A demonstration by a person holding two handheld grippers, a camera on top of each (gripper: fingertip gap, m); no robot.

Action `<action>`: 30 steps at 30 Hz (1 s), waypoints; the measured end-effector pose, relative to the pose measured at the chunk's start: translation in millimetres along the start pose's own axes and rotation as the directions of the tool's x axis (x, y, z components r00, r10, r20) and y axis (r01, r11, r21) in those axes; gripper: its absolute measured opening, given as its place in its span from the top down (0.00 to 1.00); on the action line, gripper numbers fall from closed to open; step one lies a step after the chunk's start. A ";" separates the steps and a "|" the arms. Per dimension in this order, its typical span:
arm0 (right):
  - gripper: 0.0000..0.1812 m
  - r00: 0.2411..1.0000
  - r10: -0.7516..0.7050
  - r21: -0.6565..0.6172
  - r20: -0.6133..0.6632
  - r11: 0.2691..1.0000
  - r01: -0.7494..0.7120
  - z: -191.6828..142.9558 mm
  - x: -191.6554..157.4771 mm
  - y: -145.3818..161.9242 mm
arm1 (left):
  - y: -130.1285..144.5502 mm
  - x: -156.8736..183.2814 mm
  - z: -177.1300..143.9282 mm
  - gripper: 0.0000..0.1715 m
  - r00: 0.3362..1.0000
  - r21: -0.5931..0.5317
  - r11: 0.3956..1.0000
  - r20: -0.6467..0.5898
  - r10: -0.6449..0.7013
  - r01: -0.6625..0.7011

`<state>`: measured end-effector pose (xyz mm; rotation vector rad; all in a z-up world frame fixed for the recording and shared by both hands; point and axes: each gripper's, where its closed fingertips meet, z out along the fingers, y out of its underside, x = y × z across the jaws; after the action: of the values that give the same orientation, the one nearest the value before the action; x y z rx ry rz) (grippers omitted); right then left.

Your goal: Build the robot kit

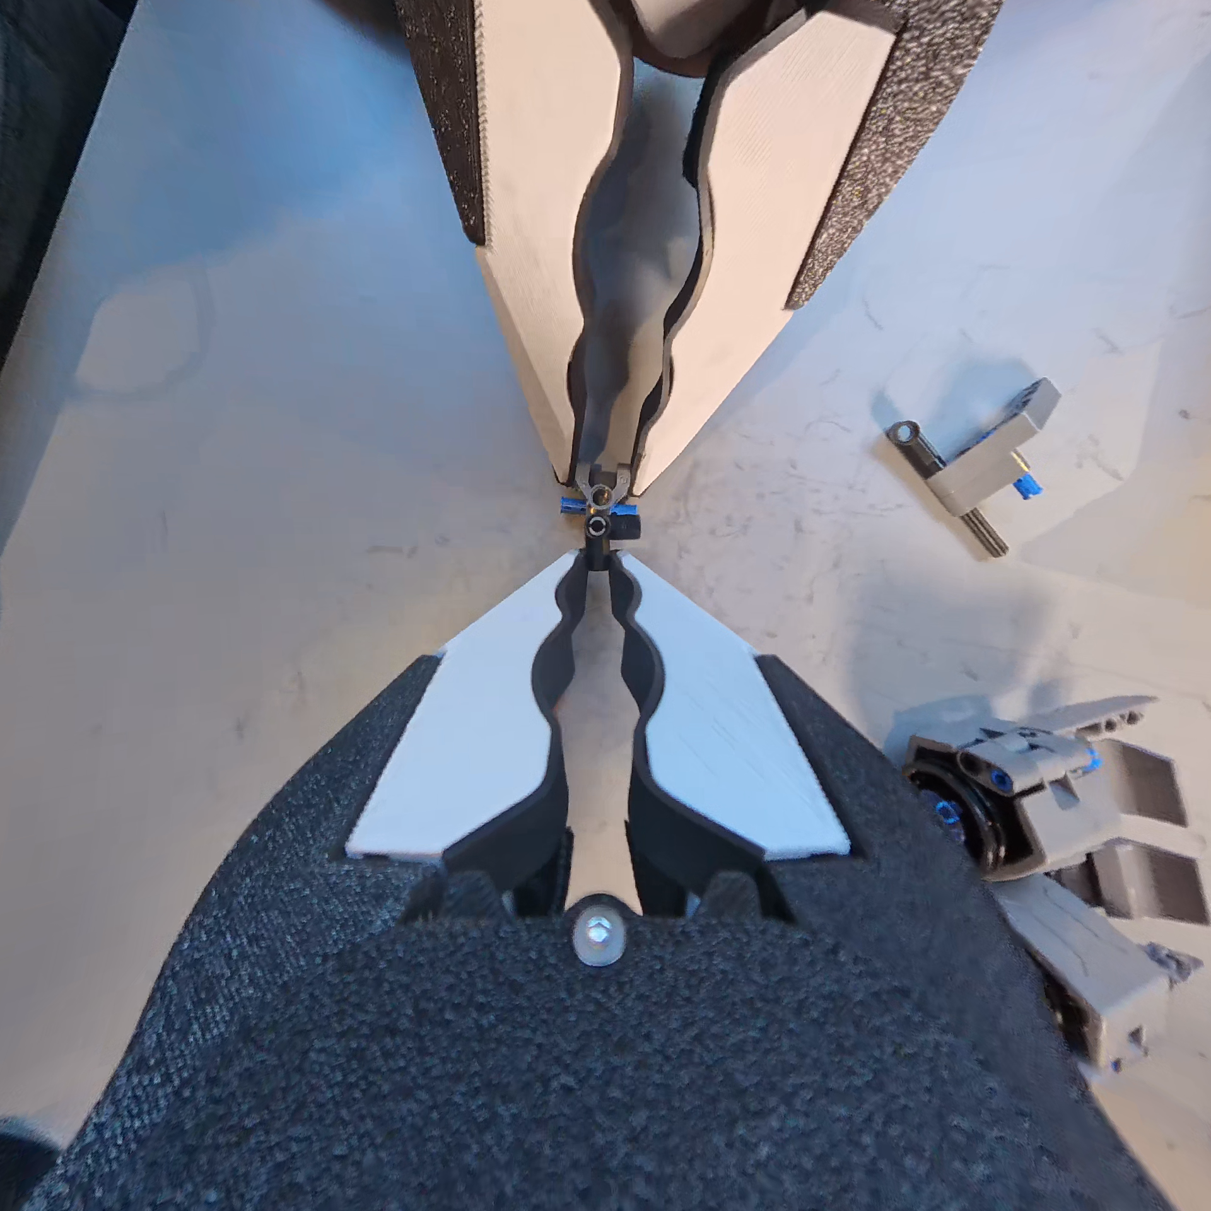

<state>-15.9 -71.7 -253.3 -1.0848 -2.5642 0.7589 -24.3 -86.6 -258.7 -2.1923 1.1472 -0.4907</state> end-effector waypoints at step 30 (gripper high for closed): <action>0.97 0.998 -0.046 -0.038 0.038 0.998 0.048 2.8 6.9 -3.8 | 20.7 -3.7 -24.8 0.85 0.999 0.008 1.000 -0.025 -0.027 0.028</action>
<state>-24.0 -69.9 -253.3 -1.0270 -2.6358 0.7268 -53.0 -101.2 -254.2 -2.2035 1.1273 -0.5343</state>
